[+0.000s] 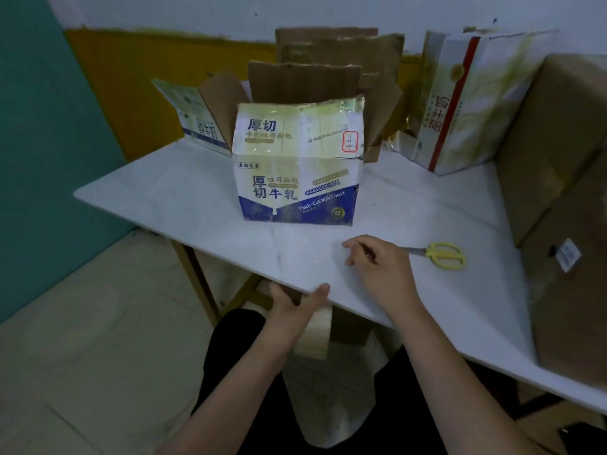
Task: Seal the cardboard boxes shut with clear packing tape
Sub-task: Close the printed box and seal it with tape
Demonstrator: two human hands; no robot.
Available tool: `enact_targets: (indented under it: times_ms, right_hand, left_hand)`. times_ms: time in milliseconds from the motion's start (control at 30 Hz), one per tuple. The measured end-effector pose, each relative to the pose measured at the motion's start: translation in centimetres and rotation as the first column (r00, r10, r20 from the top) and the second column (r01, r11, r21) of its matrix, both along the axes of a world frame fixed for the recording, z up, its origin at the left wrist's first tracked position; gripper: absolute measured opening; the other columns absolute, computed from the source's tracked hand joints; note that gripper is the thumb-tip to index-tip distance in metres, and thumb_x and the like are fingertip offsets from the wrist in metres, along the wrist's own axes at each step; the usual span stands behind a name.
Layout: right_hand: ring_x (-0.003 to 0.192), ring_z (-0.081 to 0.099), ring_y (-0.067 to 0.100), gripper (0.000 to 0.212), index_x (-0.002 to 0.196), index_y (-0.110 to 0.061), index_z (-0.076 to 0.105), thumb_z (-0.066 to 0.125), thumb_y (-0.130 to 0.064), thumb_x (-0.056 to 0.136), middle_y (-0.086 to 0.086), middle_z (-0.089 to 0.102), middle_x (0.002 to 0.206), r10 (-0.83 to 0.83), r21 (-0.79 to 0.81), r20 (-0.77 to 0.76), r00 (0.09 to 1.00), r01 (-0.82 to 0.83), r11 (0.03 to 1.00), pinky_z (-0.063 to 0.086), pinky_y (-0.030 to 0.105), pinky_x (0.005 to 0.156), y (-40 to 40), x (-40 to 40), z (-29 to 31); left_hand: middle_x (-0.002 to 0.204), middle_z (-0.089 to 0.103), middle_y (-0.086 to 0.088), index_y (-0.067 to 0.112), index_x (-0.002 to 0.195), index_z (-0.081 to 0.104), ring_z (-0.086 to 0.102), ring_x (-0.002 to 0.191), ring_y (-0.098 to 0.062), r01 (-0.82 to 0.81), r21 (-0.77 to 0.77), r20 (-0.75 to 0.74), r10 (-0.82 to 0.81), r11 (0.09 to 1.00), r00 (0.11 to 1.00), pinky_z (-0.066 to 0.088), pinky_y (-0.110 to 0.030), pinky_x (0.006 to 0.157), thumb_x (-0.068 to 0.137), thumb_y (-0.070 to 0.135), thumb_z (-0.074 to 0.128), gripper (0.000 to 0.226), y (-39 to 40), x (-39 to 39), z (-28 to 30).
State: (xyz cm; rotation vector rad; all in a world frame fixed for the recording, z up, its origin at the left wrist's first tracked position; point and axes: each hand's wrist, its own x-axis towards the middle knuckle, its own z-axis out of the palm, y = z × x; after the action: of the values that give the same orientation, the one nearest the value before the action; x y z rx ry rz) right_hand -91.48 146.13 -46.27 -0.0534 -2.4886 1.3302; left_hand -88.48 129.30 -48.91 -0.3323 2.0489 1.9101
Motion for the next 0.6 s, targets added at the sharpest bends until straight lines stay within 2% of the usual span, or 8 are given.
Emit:
enact_targets:
  times_ms: [67, 100, 167, 233, 300, 367, 467, 600]
  right_hand:
    - [0.073, 0.059, -0.003, 0.02, 0.094, -0.025, 0.073, 0.054, -0.018, 0.097, -0.011, 0.069, 0.076, 0.006, -0.002, -0.007, 1.0, -0.006, 1.0, 0.039, 0.008, 0.061, 0.0, 0.0, -0.1]
    - [0.073, 0.06, -0.001, 0.02, 0.094, -0.025, 0.073, 0.054, -0.018, 0.097, -0.011, 0.069, 0.076, 0.011, 0.004, -0.009, 1.0, -0.01, 1.0, 0.039, 0.009, 0.061, 0.0, 0.0, -0.2]
    - [0.073, 0.061, 0.003, 0.019, 0.094, -0.026, 0.073, 0.055, -0.019, 0.097, -0.01, 0.069, 0.076, 0.014, 0.023, -0.011, 1.0, -0.014, 1.0, 0.042, 0.012, 0.063, 0.0, -0.1, -0.3]
    - [0.073, 0.062, 0.006, 0.018, 0.094, -0.027, 0.073, 0.056, -0.021, 0.097, -0.011, 0.069, 0.077, 0.013, 0.052, -0.017, 1.0, -0.012, 0.999, 0.045, 0.018, 0.067, 0.0, -0.2, -0.5]
    - [0.072, 0.062, 0.006, 0.018, 0.094, -0.03, 0.071, 0.056, -0.023, 0.098, -0.01, 0.069, 0.076, 0.018, 0.065, -0.006, 1.0, -0.018, 0.998, 0.047, 0.022, 0.069, 0.0, -0.1, -0.7]
    - [0.073, 0.062, 0.003, 0.018, 0.095, -0.031, 0.07, 0.054, -0.024, 0.099, -0.011, 0.069, 0.078, 0.029, 0.061, 0.012, 0.999, -0.03, 0.998, 0.048, 0.018, 0.067, 0.0, 0.0, -0.4]
    - [0.067, 0.06, -0.001, 0.02, 0.095, -0.028, 0.071, 0.053, -0.023, 0.1, -0.011, 0.07, 0.078, 0.014, -0.051, 0.041, 0.999, -0.012, 0.999, 0.042, 0.01, 0.061, 0.0, 0.8, 0.3]
    - [0.057, 0.065, 0.01, 0.032, 0.088, -0.021, 0.074, 0.048, -0.032, 0.103, -0.002, 0.073, 0.073, -0.08, -0.289, 0.137, 0.987, 0.117, 0.95, 0.053, 0.025, 0.067, 0.0, 3.7, 1.6]
  left_hand:
    - [0.127, 0.057, 0.019, 0.035, 0.146, 0.031, 0.052, 0.121, -0.008, 0.157, 0.017, 0.005, -0.157, 0.987, 0.988, 0.038, -0.028, 0.107, 0.08, 0.056, 0.078, 0.084, -0.5, -0.2, 0.1]
    - [0.125, 0.066, 0.015, 0.031, 0.143, 0.043, 0.06, 0.119, -0.012, 0.225, 0.029, 0.001, -0.225, 0.974, 0.974, 0.043, -0.033, 0.108, 0.076, 0.06, 0.079, 0.082, -0.9, -0.3, 0.1]
    - [0.115, 0.075, -0.002, 0.022, 0.132, 0.059, 0.071, 0.108, -0.025, 0.313, 0.065, 0.023, -0.315, 0.947, 0.949, 0.055, -0.038, 0.099, 0.078, 0.053, 0.079, 0.066, -1.7, -0.3, 0.8]
    - [0.115, 0.075, -0.01, 0.018, 0.127, 0.064, 0.071, 0.109, -0.03, 0.341, 0.12, 0.084, -0.351, 0.933, 0.932, 0.054, -0.044, 0.102, 0.083, 0.04, 0.078, 0.051, -2.5, -0.5, 1.6]
    - [0.115, 0.074, -0.016, 0.012, 0.126, 0.065, 0.07, 0.108, -0.032, 0.311, 0.175, 0.189, -0.342, 0.934, 0.921, 0.053, -0.047, 0.102, 0.082, 0.033, 0.078, 0.05, -3.0, -0.6, 2.6]
    - [0.109, 0.075, -0.02, 0.008, 0.123, 0.065, 0.073, 0.095, -0.032, 0.291, 0.211, 0.257, -0.34, 0.933, 0.904, 0.059, -0.042, 0.088, 0.084, 0.027, 0.077, 0.045, -3.1, -0.5, 4.0]
    - [0.084, 0.075, -0.019, 0.002, 0.11, 0.067, 0.072, 0.066, -0.026, 0.295, 0.223, 0.274, -0.35, 0.929, 0.896, 0.061, -0.032, 0.06, 0.092, 0.018, 0.069, 0.025, -2.9, 0.5, 5.8]
    - [0.091, 0.071, -0.028, 0.001, 0.111, 0.074, 0.071, 0.069, -0.031, 0.423, 0.218, 0.21, -0.466, 0.879, 0.86, 0.06, -0.033, 0.06, 0.082, 0.018, 0.073, 0.034, -3.2, 1.9, 8.1]
